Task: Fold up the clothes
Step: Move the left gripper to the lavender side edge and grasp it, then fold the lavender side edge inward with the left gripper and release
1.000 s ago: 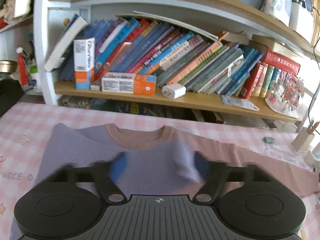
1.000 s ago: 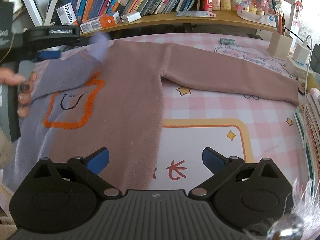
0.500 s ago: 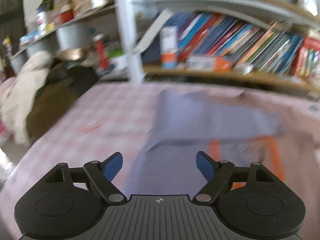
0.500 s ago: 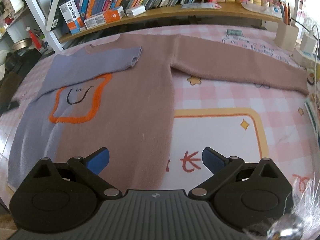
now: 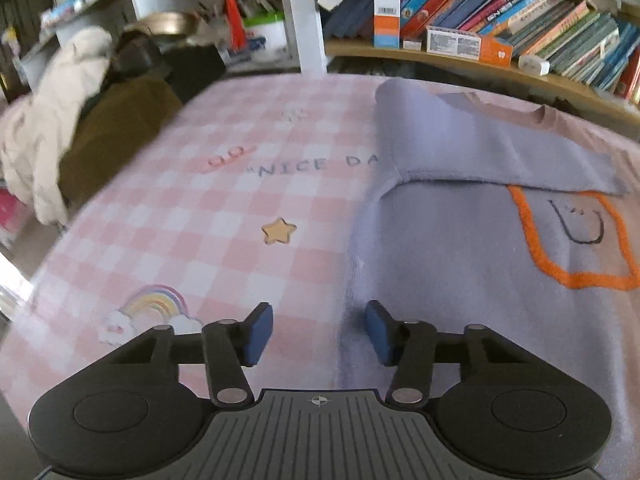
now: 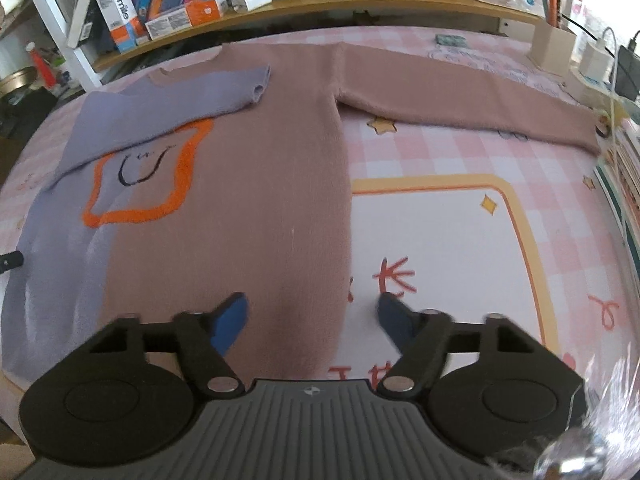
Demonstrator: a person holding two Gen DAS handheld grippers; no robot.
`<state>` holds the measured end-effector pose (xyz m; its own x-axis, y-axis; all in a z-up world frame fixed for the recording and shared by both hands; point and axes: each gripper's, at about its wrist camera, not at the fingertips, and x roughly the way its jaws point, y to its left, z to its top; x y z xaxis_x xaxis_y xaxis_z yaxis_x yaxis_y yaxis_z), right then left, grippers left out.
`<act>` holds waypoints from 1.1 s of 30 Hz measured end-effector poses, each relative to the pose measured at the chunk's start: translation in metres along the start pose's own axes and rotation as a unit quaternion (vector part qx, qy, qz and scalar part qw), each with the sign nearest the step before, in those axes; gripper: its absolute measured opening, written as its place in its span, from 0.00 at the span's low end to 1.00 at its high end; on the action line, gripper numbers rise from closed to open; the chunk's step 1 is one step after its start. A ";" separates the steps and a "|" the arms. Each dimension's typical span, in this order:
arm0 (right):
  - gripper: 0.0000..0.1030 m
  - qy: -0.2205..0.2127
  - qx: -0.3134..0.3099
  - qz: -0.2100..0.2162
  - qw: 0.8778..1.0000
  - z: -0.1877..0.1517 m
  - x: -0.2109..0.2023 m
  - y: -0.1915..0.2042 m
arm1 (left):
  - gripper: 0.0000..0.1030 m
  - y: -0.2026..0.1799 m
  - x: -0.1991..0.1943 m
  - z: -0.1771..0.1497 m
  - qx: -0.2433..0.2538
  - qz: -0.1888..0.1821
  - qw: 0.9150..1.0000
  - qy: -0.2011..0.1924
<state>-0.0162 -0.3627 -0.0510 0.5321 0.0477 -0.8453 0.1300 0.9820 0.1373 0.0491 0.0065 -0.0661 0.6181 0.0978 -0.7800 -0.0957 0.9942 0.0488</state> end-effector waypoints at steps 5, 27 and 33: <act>0.32 -0.018 0.010 -0.025 0.999 -0.009 -0.005 0.007 | 0.27 0.008 0.003 0.001 -0.011 -0.050 0.999 0.002; 0.14 -0.054 0.012 -0.031 0.998 -0.022 -0.002 0.056 | 0.04 0.051 0.013 0.008 -0.008 -0.097 0.995 -0.008; 0.20 -0.049 0.018 -0.036 0.998 -0.020 -0.003 0.062 | 0.09 0.055 0.011 0.010 0.017 -0.102 0.995 -0.013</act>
<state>-0.0263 -0.2981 -0.0503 0.5992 -0.0420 -0.7995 0.1989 0.9751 0.0978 0.0589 0.0622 -0.0657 0.6425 -0.1047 -0.7591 0.0598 0.9945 -0.0865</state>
